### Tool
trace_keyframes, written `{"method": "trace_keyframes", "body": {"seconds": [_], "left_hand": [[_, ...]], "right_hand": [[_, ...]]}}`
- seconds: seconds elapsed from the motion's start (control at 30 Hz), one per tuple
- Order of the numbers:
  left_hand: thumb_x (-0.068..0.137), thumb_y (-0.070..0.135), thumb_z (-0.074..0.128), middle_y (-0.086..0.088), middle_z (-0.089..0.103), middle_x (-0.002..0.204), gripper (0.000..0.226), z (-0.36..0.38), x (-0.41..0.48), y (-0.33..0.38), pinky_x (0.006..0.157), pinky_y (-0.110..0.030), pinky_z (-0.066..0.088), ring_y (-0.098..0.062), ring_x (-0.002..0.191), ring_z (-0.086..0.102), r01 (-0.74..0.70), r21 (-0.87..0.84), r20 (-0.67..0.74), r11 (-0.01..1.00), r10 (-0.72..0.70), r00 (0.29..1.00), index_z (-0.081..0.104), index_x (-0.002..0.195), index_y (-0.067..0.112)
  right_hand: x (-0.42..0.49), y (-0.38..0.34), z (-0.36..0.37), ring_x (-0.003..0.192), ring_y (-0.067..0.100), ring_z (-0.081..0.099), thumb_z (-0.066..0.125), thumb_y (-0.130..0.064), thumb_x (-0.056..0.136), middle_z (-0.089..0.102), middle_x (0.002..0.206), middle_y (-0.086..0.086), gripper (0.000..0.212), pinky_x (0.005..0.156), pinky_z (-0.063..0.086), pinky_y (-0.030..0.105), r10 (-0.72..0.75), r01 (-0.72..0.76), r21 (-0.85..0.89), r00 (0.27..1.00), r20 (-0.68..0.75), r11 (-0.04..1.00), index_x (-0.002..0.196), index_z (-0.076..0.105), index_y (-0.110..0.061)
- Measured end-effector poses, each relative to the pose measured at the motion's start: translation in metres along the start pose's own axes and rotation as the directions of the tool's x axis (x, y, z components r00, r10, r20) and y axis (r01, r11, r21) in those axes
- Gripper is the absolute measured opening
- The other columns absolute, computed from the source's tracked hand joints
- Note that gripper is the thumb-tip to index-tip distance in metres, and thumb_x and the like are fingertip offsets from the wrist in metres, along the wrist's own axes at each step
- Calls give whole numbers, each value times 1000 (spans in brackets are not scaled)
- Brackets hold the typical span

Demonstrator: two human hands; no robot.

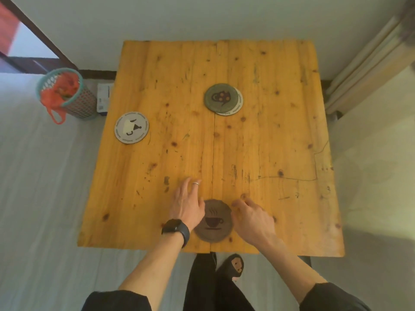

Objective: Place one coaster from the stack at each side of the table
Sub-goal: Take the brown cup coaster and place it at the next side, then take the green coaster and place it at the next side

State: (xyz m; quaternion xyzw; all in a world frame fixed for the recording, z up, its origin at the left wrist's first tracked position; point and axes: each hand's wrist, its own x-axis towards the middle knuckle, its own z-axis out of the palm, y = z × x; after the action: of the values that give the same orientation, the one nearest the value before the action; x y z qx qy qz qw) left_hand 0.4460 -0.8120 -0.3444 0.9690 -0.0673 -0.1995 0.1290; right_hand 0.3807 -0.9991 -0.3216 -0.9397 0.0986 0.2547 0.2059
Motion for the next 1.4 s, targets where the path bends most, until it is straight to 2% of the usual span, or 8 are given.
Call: {"method": "trace_keyframes", "body": {"seconds": [0.4,0.57,0.73,1.0,1.07,1.2,1.3,1.4], "left_hand": [[98,51,33,-3,1,166,67,-52,180,12,121,-54,8,-25,152,4,-56,66,-104,996,63,993,7,156,29],[96,64,7,5,-29,160,67,-36,203,-8,120,-57,-6,-20,149,-22,-70,109,-48,991,76,996,-21,151,37],[96,66,6,6,-26,161,67,-28,202,-11,119,-54,-11,-18,149,-22,-65,124,-83,990,76,994,-20,151,38],[95,67,5,6,-29,160,68,-33,203,-9,119,-56,-10,-18,148,-25,-72,112,-26,991,75,997,-21,151,38],[95,67,7,5,-27,161,68,-36,202,-6,119,-57,-8,-19,148,-23,-64,119,-2,991,65,998,-19,152,38],[97,54,31,-1,-8,165,67,-53,194,26,119,-57,6,-26,152,-7,47,6,44,999,-47,998,8,156,29],[97,51,39,-11,30,157,56,-64,171,71,113,-47,31,-29,143,28,100,-238,91,966,-80,993,43,142,18],[97,53,43,-1,54,136,51,-67,122,131,98,-33,43,-18,120,53,182,-624,303,760,20,953,48,135,19]], "right_hand": [[213,-30,-129,113,31,59,49,-48,95,57,132,3,49,82,53,43,129,-80,183,953,-276,980,136,49,-21],[277,-51,-141,129,33,46,52,-57,91,45,143,8,70,92,48,46,222,-163,223,935,-275,961,145,39,-14],[299,-63,-139,130,35,44,65,-62,83,45,138,13,79,91,47,45,365,-297,256,886,-286,920,139,38,-12],[280,-67,-138,103,30,62,58,-36,97,62,126,8,44,72,44,32,330,-160,458,888,-319,874,134,44,-17],[257,-56,-139,90,21,66,53,-31,100,67,112,1,27,72,52,33,372,-115,664,891,-260,739,125,50,-22],[177,-17,-131,83,24,76,57,-16,100,74,105,7,23,71,61,34,508,-127,953,861,-31,275,122,50,-20],[106,14,-122,86,30,75,58,-6,99,74,104,14,25,71,59,33,568,-167,984,817,103,61,114,50,-23],[41,41,-118,86,34,76,57,3,97,71,105,21,27,75,59,39,560,-187,977,801,211,-101,114,49,-16]]}}
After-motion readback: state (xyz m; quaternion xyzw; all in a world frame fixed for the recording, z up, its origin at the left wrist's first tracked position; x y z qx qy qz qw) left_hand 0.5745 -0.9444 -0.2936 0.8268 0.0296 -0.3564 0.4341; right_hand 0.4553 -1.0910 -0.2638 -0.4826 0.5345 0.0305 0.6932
